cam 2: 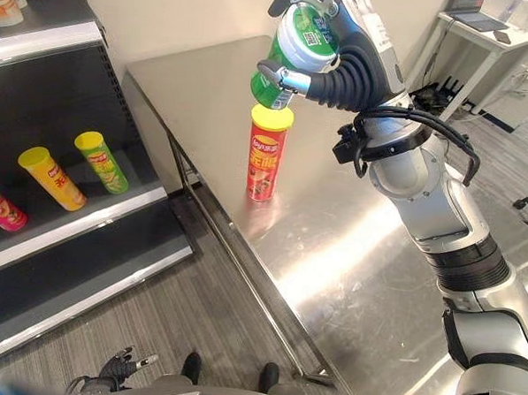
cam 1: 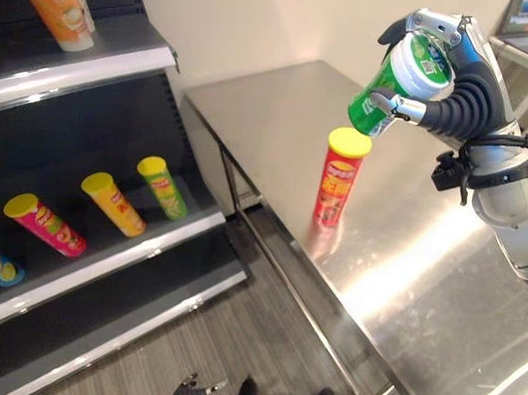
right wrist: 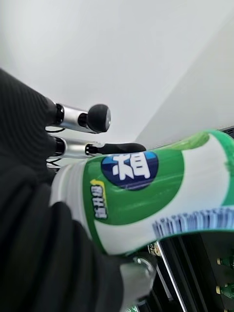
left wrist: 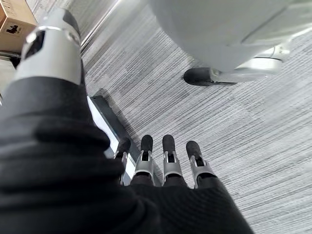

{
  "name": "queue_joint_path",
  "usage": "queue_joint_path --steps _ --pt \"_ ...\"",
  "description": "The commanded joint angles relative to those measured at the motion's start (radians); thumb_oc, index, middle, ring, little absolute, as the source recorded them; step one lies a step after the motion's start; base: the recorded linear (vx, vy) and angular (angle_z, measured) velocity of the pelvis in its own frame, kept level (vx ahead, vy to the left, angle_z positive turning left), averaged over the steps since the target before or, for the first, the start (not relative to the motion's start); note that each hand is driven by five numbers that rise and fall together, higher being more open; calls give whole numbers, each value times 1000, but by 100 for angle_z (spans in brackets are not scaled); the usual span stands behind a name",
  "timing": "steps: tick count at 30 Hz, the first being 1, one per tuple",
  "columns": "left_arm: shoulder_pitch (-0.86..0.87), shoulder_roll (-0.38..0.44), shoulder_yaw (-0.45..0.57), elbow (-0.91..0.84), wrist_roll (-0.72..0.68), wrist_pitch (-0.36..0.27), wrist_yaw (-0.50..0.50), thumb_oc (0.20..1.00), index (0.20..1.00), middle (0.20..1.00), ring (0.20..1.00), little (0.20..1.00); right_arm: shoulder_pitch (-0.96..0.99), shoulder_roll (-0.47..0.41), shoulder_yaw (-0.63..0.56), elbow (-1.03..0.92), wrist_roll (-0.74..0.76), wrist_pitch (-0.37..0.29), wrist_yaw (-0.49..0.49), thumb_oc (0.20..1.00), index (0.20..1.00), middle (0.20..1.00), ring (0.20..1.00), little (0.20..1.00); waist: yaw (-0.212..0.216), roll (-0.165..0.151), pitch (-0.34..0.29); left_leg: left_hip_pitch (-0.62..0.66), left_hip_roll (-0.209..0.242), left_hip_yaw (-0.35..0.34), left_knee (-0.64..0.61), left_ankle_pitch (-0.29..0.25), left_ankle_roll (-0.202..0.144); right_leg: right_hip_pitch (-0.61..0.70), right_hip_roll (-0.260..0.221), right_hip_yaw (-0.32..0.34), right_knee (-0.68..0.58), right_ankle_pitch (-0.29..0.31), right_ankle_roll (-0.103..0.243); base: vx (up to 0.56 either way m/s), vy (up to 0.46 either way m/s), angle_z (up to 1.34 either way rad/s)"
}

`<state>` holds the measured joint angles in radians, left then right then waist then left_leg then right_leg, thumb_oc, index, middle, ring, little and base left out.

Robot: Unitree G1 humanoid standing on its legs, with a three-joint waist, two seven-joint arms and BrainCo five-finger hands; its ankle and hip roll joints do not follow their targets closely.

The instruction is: Put the goods on the table back onto the shelves and tidy them up.

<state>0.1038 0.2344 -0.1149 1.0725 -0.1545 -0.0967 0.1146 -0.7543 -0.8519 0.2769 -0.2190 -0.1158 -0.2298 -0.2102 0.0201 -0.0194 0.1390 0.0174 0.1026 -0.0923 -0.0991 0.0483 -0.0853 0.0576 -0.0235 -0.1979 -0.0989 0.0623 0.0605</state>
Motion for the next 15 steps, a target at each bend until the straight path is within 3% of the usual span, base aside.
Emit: queue_joint_path --steps 1,3,5,13,15 --pt "-71 65 -20 -9 -31 -21 16 1000 1000 1000 1000 1000 -80 -29 2 9 34 -18 -35 200 200 200 200 200 14 -48 9 26 45 42 14 -37 -60 49 -22 91 13 -142 25 -13 -22 4" --pt "-69 62 -24 -26 -39 -25 12 1000 1000 1000 1000 1000 -61 -41 -21 10 31 -19 -41 200 200 200 200 200 16 -48 31 -7 53 62 62 -34 -73 52 -35 69 19 -144 24 -51 51 25" --pt "-68 64 -28 -32 -47 -27 6 1000 1000 1000 1000 1000 -50 -51 -40 13 31 -17 -47 200 200 200 200 200 14 -45 40 -47 94 64 81 -4 -100 51 -52 39 23 -143 33 -46 98 46" --pt "-68 64 -28 -32 -47 -27 6 1000 1000 1000 1000 1000 -50 -51 -40 13 31 -17 -47 200 200 200 200 200 13 -45 40 -48 94 63 81 -4 -100 50 -52 38 23 -144 33 -2 16 35" --pt "-71 64 -28 -32 -53 -27 5 1000 1000 1000 1000 1000 -40 -59 -48 13 29 -14 -50 200 200 200 200 200 9 -43 42 -65 120 72 78 19 -108 47 -67 25 28 -144 39 -2 94 4"
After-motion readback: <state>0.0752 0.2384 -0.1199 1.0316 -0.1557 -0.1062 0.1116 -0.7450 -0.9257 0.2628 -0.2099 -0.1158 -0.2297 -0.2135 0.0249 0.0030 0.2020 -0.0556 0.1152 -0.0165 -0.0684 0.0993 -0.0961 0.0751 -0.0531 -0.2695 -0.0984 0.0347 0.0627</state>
